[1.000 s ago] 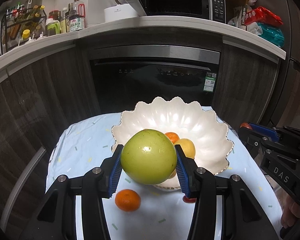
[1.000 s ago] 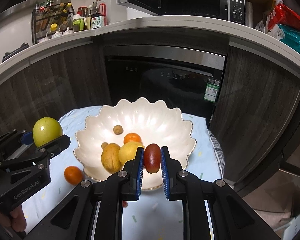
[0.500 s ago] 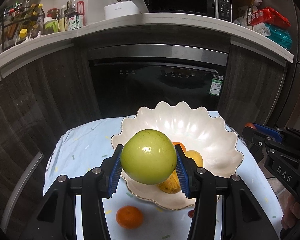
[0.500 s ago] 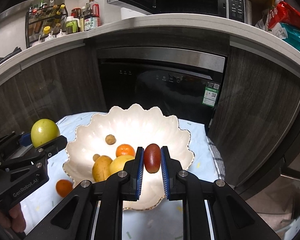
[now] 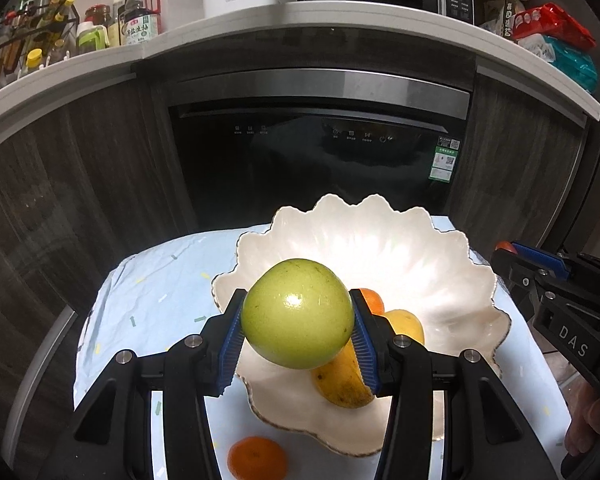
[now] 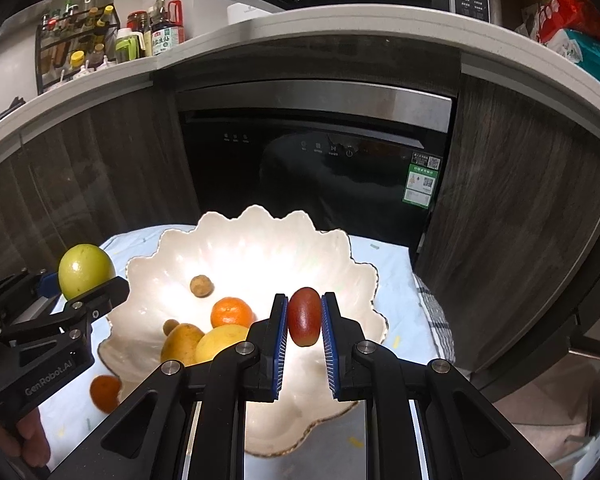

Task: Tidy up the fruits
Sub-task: 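Carry the green fruit and red date with both tools over the white bowl, then open both tools to drop the green fruit and red date into the bowl, then withdraw both tools from the bowl toward the mandarin and remaining red date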

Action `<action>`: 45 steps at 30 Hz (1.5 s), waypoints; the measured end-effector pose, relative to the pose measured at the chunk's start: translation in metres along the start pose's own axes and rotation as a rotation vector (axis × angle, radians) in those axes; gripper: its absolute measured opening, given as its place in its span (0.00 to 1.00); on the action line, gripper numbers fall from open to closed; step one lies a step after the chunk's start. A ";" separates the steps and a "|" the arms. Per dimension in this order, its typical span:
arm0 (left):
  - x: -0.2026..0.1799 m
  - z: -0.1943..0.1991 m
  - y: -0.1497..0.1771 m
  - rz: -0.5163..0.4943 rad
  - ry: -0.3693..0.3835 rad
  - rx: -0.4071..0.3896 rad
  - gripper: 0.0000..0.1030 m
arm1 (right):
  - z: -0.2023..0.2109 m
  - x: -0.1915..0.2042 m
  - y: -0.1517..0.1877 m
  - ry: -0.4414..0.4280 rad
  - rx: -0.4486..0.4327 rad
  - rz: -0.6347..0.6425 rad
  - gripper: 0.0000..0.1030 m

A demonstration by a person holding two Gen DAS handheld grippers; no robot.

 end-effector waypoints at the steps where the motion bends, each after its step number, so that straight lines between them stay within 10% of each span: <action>1: 0.000 -0.002 0.000 0.001 0.000 0.003 0.47 | -0.004 0.000 0.001 -0.002 0.008 -0.003 0.17; 17: 0.003 -0.021 0.008 0.018 0.009 0.054 0.56 | -0.024 -0.005 0.006 0.017 0.067 -0.017 0.19; 20: 0.004 -0.014 0.003 0.013 -0.016 0.011 0.77 | -0.022 -0.006 0.005 0.026 0.061 -0.021 0.43; 28: 0.007 -0.002 -0.009 -0.009 -0.047 -0.024 0.84 | -0.008 -0.008 -0.005 0.067 0.004 -0.030 0.79; 45: 0.018 0.037 -0.020 0.009 -0.060 -0.064 0.88 | 0.027 0.006 -0.020 0.057 -0.049 -0.019 0.79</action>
Point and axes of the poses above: each gripper's, at about its wrist camera, not at the fingertips, and z roughly against the way its jaws point, x to its left, y to its underside, the point moved 2 cm from there along -z, roughly the way its jaws point, and after that the axes turned 14 degrees about -x, right-handed, at the moved point
